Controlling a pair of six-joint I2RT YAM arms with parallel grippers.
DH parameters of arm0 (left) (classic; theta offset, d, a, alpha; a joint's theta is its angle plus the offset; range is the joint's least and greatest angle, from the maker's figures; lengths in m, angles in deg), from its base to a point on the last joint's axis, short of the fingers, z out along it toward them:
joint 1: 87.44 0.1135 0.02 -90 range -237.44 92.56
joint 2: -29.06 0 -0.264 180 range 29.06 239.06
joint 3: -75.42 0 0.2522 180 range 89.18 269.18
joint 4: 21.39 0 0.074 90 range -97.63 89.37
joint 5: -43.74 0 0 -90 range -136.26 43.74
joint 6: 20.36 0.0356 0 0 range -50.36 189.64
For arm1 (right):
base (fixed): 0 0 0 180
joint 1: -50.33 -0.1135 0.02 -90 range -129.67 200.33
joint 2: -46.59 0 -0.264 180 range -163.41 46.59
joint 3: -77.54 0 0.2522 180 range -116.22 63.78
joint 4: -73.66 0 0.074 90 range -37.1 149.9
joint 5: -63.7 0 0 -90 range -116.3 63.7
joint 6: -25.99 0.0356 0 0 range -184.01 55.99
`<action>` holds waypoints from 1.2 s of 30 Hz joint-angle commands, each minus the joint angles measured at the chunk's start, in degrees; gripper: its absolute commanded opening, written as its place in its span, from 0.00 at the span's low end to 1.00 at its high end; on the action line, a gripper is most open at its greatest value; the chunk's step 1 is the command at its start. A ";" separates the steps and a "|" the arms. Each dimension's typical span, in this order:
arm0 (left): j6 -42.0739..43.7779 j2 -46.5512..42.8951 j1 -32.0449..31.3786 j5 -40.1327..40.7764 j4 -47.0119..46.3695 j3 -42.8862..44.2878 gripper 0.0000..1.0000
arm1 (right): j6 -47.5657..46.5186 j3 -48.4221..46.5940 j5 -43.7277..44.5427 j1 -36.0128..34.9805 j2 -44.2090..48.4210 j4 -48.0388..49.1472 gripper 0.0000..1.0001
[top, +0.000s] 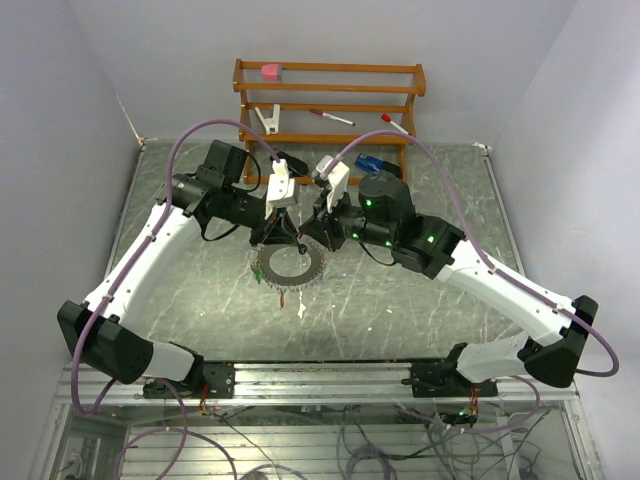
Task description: Put the keys on the keyring
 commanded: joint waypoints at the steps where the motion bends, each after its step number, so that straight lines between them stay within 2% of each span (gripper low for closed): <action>1: -0.08 -1.77 -0.65 -2.33 -0.89 0.82 0.07 | -1.03 -1.47 1.48 -0.49 0.31 0.55 0.00; 28: 4.03 -2.12 -0.83 -0.87 2.40 2.32 0.07 | -1.71 0.87 0.14 -0.62 5.05 -4.90 0.00; 36: 3.65 -1.60 -1.25 -0.92 2.51 2.76 0.07 | -1.46 -0.71 -1.26 -0.74 2.49 -5.48 0.00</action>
